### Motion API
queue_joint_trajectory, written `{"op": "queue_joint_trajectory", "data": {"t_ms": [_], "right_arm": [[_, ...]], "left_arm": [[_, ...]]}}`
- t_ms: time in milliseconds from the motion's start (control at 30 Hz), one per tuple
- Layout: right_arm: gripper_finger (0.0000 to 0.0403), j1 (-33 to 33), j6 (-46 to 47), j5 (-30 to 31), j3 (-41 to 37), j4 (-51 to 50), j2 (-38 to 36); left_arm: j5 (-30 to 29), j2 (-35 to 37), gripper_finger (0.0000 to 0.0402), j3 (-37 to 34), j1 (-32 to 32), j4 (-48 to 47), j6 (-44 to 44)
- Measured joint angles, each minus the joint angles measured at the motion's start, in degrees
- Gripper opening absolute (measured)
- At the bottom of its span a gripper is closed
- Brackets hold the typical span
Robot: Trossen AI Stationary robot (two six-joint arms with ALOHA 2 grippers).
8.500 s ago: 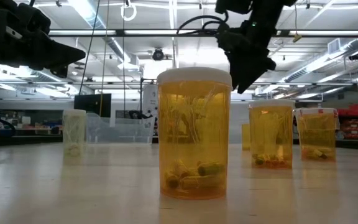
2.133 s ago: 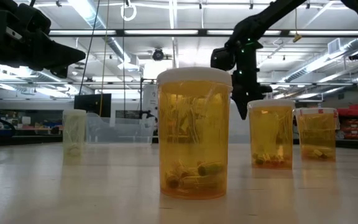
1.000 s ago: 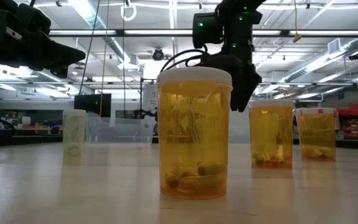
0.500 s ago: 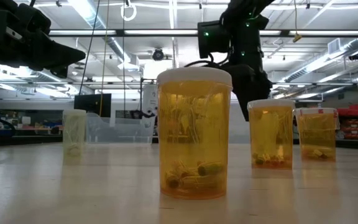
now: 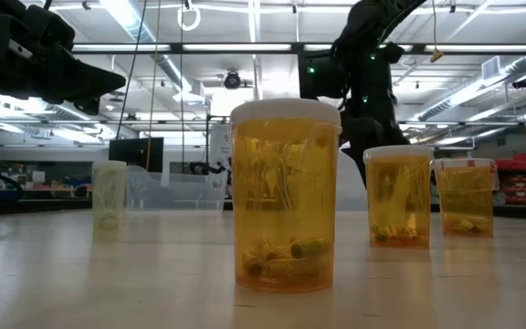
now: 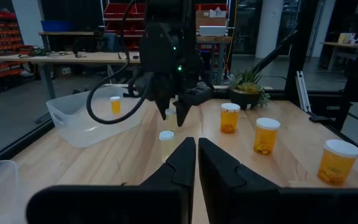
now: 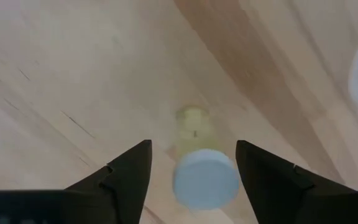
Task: Pick and place medicine bottles into bin by pill shape (circle, oval)
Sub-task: Put the small yellow pill bottle into the right transparent bin
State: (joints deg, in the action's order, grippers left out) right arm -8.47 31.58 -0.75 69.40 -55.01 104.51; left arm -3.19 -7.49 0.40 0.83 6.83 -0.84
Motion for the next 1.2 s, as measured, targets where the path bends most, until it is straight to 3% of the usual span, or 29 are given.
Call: {"op": "queue_joint_trajectory", "data": {"t_ms": [600,1200], "right_arm": [[0.0119,-0.73,-0.01,0.07,-0.93,0.46,0.02],[0.0119,-6.55,-5.39,1.26,9.81,-5.26,0.07]], "left_arm": [[0.01,0.00,0.0026,0.00,0.01,0.00,0.02],[-0.01,0.00,0.0026,-0.02,0.01,0.00,0.00]]}}
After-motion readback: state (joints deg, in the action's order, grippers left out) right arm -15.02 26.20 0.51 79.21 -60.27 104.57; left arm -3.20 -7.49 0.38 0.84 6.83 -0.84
